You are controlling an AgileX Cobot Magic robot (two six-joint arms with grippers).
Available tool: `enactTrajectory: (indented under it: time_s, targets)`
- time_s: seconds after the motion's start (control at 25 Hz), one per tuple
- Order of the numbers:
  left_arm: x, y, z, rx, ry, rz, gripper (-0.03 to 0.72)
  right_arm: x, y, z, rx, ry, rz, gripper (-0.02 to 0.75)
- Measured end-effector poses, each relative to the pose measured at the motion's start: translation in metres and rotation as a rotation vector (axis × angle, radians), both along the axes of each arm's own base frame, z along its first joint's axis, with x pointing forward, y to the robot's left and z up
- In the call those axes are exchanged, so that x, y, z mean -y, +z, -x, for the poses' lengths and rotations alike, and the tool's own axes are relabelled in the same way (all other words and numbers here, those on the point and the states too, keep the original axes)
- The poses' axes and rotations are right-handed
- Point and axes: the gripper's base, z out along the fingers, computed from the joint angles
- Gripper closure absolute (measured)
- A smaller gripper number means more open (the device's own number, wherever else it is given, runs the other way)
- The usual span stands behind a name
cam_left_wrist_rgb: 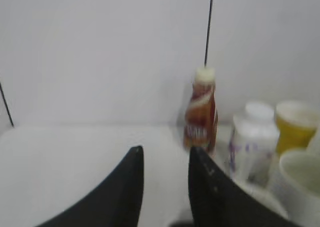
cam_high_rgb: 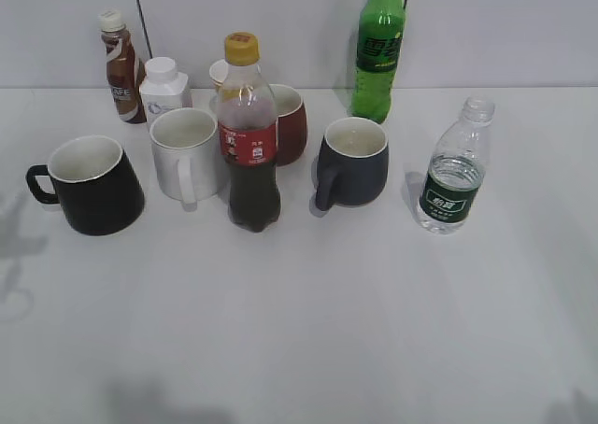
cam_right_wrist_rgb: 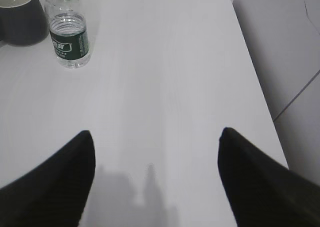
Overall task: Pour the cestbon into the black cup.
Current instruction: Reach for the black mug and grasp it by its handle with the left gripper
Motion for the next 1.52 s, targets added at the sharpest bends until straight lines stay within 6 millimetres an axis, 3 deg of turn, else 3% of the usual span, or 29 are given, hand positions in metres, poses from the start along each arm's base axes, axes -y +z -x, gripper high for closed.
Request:
enactTrajectory:
  time_s: [0.2, 0.48, 0.76, 1.04, 1.52]
  targets:
    - [0.004, -0.060, -0.020, -0.169, -0.050, -0.019, 0.445, 0.000, 0.000, 0.000, 0.000, 0.000, 0.000, 0.148]
    - [0.004, -0.101, -0.026, -0.221, -0.074, -0.012, 0.445, 0.000, 0.000, 0.000, 0.000, 0.000, 0.000, 0.148]
    - [-0.017, -0.120, -0.040, -0.207, -0.072, -0.008, 0.445, 0.000, 0.000, 0.000, 0.000, 0.000, 0.000, 0.148]
    - [-0.013, -0.133, -0.052, -0.214, -0.183, -0.034, 0.445, 0.000, 0.000, 0.000, 0.000, 0.000, 0.000, 0.148]
    - [-0.015, -0.128, -0.082, -0.142, -0.205, -0.079, 0.445, 0.000, 0.000, 0.000, 0.000, 0.001, -0.001, 0.148]
